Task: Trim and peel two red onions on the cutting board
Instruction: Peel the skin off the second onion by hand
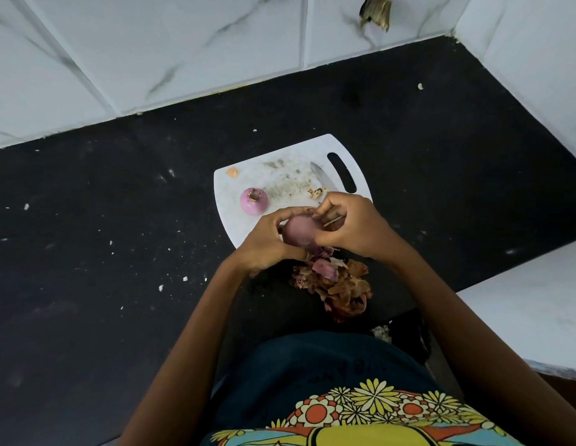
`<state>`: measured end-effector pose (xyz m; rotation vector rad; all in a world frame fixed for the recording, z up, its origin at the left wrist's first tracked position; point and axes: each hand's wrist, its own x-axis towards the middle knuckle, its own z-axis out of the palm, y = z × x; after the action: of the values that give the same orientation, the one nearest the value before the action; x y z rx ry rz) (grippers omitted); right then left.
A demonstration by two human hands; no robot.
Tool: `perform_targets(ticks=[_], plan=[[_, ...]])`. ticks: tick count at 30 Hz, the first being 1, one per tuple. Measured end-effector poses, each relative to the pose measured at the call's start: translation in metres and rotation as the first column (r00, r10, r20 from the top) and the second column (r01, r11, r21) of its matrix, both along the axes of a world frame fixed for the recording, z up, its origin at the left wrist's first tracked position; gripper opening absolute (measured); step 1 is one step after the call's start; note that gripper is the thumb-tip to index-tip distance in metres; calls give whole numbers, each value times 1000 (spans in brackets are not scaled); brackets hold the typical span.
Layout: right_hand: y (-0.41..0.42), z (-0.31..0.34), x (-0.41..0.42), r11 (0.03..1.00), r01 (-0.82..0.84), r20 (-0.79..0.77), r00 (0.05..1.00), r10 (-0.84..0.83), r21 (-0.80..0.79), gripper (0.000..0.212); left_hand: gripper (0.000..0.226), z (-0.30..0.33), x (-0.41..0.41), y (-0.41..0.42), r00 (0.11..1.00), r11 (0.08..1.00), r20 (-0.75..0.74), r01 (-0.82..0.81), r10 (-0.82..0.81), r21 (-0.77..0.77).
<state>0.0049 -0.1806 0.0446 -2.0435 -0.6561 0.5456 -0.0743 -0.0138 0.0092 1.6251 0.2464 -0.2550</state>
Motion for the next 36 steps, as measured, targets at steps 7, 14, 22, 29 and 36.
perform_targets(ticks=[7, 14, 22, 29, 36], plan=[[0, -5, 1, 1000, 17, 12, 1000, -17, 12, 15, 72, 0, -2, -2, 1000, 1000, -7, -1, 1, -5], [-2, -13, -1, 986, 133, 98, 985, -143, 102, 5, 71, 3, -4, 2, 1000, 997, -6, 7, -7, -73], [-5, -29, -3, 957, 285, 27, 957, -287, 57, 8, 68, 4, -5, 0, 998, 984, 3, -54, 56, -167], [-11, -34, -2, 899, 145, 279, 960, -27, -413, 18, 70, 3, -5, 4, 994, 966, 5, -102, 106, -238], [0, -3, -5, 978, 208, 146, 968, -202, -26, 14, 70, 4, -4, 2, 991, 967, 18, -128, 135, -218]])
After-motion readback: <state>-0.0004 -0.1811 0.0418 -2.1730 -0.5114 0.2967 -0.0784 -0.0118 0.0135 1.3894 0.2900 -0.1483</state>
